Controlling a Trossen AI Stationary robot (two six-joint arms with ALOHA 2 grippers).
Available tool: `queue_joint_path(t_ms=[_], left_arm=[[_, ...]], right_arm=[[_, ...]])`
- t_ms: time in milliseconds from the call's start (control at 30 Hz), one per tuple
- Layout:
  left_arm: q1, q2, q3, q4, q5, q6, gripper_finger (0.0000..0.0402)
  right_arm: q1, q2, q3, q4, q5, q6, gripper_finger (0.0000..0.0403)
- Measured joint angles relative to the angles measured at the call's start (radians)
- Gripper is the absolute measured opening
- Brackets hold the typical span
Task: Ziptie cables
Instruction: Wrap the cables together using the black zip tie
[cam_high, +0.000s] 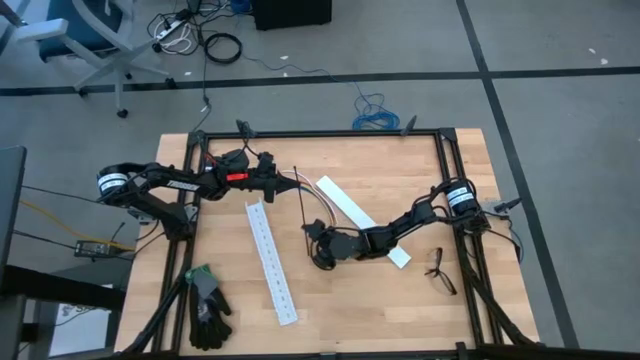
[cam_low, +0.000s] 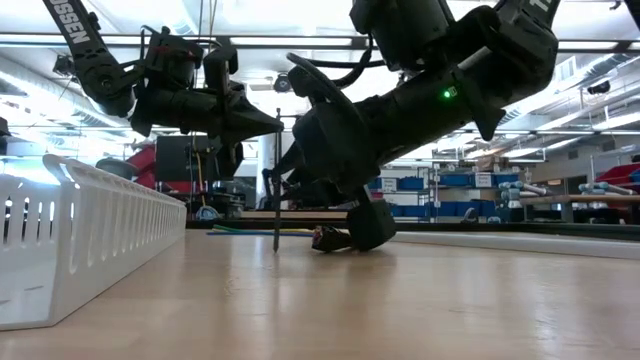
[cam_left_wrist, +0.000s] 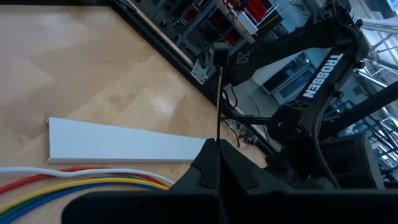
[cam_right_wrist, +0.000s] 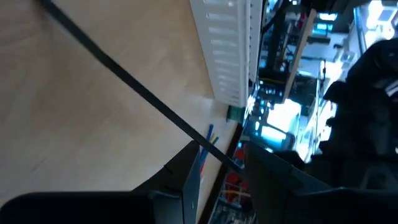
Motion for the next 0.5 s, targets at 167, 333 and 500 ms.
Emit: queue_joint_path(t_ms=[167, 333, 500], left_arm=[[0.000, 0.000, 0.000, 0.000, 0.000, 0.000, 0.0000], [0.000, 0.000, 0.000, 0.001, -0.001, -0.007, 0.0000], [0.000, 0.000, 0.000, 0.002, -0.018, -0.007, 0.0000]], right_arm=[[-0.007, -0.001, 0.000, -0.012, -0.035, 0.006, 0.0095], [-0.009, -0.002, 0.002, -0.065, -0.053, 0.015, 0.0057], [-0.012, -0.003, 0.001, -0.064, -0.114, 0.008, 0.0023]])
